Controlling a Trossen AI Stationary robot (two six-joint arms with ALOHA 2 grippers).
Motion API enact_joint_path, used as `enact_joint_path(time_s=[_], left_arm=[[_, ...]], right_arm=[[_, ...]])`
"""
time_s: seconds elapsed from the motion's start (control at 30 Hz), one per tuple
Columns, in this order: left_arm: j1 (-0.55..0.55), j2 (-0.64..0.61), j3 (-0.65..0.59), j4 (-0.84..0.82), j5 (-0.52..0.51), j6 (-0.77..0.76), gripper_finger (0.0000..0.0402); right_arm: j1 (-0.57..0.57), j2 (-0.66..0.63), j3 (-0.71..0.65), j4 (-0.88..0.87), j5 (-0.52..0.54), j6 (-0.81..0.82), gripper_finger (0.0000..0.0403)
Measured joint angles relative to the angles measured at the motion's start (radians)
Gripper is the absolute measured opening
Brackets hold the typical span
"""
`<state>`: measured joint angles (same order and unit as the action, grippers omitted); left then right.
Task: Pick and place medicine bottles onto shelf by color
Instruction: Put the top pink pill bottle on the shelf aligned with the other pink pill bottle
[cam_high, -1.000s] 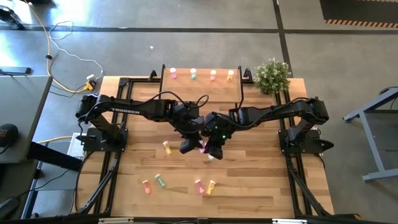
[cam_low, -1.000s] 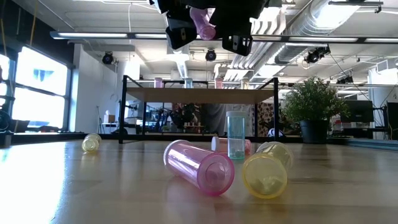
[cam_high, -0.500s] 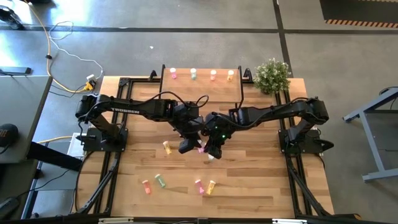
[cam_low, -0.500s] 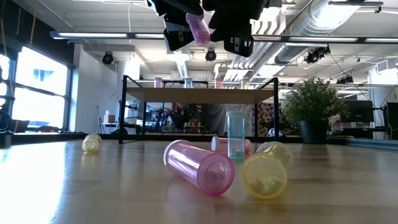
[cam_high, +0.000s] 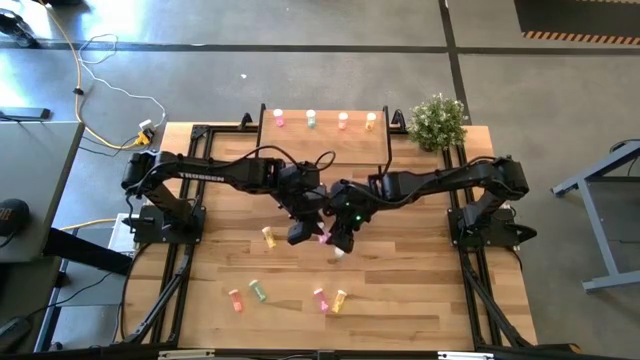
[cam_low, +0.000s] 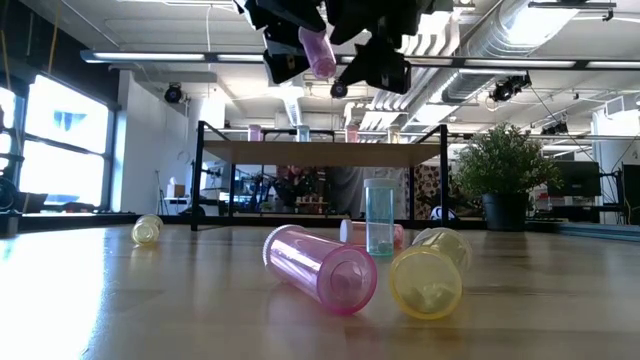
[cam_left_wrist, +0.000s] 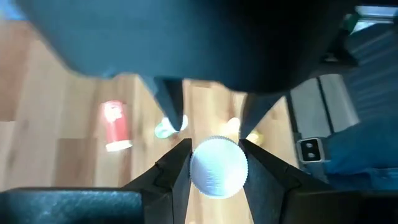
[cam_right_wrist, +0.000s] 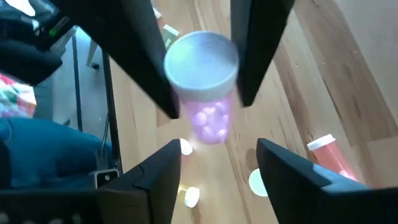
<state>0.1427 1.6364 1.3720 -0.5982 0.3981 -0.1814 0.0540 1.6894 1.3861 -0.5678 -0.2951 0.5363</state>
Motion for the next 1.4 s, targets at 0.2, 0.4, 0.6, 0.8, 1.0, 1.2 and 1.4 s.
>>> enact_joint_path(time_s=[0.2, 0.4, 0.6, 0.8, 1.0, 1.2, 1.4], left_arm=[[0.042, -0.005, 0.000, -0.064, -0.031, 0.042, 0.0113], [0.079, -0.032, 0.000, -0.080, -0.043, 0.090, 0.0113], [0.121, -0.057, 0.001, -0.095, -0.077, 0.121, 0.0113], [0.167, -0.082, 0.000, -0.140, -0.112, 0.178, 0.0113], [0.216, -0.120, 0.000, -0.156, -0.144, 0.237, 0.0113], [0.279, -0.171, 0.000, -0.169, -0.145, 0.258, 0.0113], [0.340, -0.228, 0.000, -0.213, -0.238, 0.291, 0.0113]], right_arm=[[-0.003, -0.032, 0.000, -0.009, 0.019, 0.036, 0.0206], [0.003, -0.070, 0.000, -0.015, 0.094, 0.051, 0.0206], [0.003, -0.139, 0.000, -0.015, 0.174, 0.095, 0.0206], [0.003, -0.207, 0.000, -0.012, 0.279, 0.096, 0.0206], [-0.014, -0.277, 0.000, -0.014, 0.421, 0.094, 0.0206], [-0.050, -0.336, 0.000, -0.014, 0.511, 0.089, 0.0206], [-0.104, -0.387, 0.000, -0.019, 0.559, 0.064, 0.0206]])
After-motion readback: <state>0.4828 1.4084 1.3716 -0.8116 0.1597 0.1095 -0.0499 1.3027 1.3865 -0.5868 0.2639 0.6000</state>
